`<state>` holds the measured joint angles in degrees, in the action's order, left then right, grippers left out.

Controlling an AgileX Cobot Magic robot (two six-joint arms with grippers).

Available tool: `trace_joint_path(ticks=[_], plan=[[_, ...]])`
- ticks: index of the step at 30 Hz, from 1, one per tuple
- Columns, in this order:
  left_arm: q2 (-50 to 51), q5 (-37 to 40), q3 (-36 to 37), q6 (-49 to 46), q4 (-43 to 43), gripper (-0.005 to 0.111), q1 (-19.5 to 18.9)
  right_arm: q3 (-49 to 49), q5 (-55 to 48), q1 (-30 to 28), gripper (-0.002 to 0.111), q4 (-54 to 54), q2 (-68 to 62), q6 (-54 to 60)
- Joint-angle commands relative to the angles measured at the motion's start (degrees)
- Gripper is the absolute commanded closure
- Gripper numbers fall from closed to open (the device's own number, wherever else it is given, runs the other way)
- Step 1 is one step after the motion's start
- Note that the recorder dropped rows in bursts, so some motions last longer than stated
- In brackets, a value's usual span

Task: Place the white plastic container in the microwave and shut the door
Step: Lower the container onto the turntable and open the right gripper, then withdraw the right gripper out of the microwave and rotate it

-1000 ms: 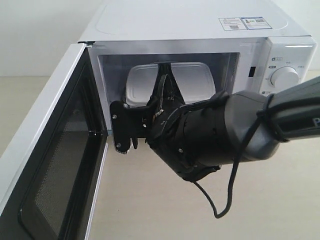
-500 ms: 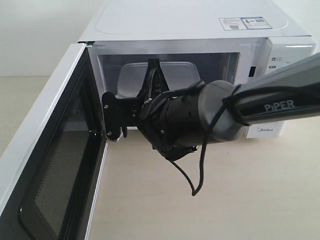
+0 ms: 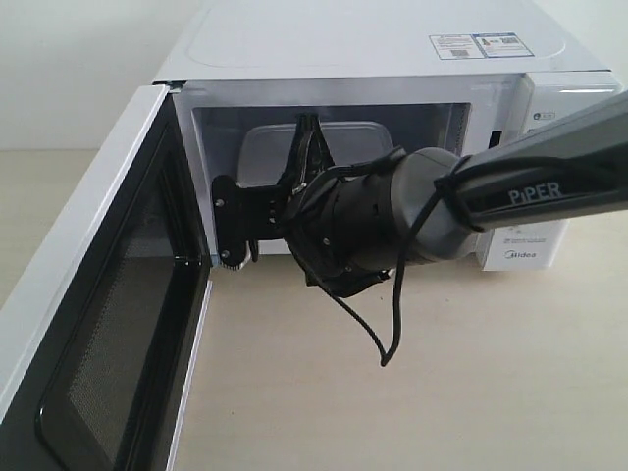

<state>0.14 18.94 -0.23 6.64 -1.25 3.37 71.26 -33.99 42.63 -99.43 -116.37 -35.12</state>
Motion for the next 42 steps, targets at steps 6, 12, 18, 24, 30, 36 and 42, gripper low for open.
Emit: trace_joint_path(ticks=[6, 12, 18, 24, 30, 36, 42], plan=[[-0.1, -0.9, 0.2, -0.2, 0.0, 0.103, 0.4, 0.9, -0.4, -0.4, 0.072, -0.5, 0.4, -0.9], [-0.1, -0.9, 0.2, -0.2, 0.0, 0.103, 0.4, 0.9, -1.4, -0.4, 0.057, -0.5, 0.4, -3.7], [-0.1, -0.9, 0.2, -0.2, 0.0, 0.103, 0.4, 0.1, -6.6, 0.6, 0.046, -0.5, 0.7, -6.1], [-0.1, -0.9, 0.2, -0.2, 0.0, 0.103, 0.4, -5.4, -5.4, 2.2, 0.046, -0.5, 4.4, -8.3], [-0.1, -0.9, 0.2, -0.2, 0.0, 0.103, 0.4, -15.7, -9.9, 6.8, 0.046, -0.5, 12.4, -16.7], [-0.1, -0.9, 0.2, -0.2, 0.0, 0.103, 0.4, -23.2, -15.5, 13.2, 0.046, 1.7, 17.6, -34.0], [-0.1, -0.9, 0.2, -0.2, 0.0, 0.103, 0.4, -28.0, -14.4, 14.6, 0.046, 9.8, 22.3, -54.7]])
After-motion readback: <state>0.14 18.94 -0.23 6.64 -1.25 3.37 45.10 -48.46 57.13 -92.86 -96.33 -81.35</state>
